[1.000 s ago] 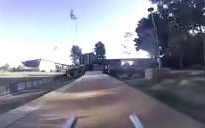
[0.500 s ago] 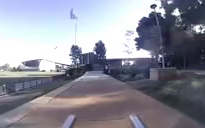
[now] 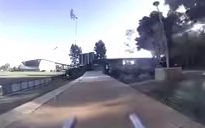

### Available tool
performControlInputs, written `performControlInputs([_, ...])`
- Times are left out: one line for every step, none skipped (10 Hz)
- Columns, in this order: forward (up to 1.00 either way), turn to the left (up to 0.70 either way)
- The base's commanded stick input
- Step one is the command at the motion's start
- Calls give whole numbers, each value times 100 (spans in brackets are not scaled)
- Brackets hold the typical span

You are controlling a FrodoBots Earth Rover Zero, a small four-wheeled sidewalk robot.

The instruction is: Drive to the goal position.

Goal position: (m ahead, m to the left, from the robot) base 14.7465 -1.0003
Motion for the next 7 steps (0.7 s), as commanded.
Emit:
performControlInputs([100, 27])
performControlInputs([100, 0])
performControlInputs([100, 0])
performControlInputs([100, 0])
performControlInputs([100, 0])
performControlInputs([100, 0])
performControlInputs([100, 0])
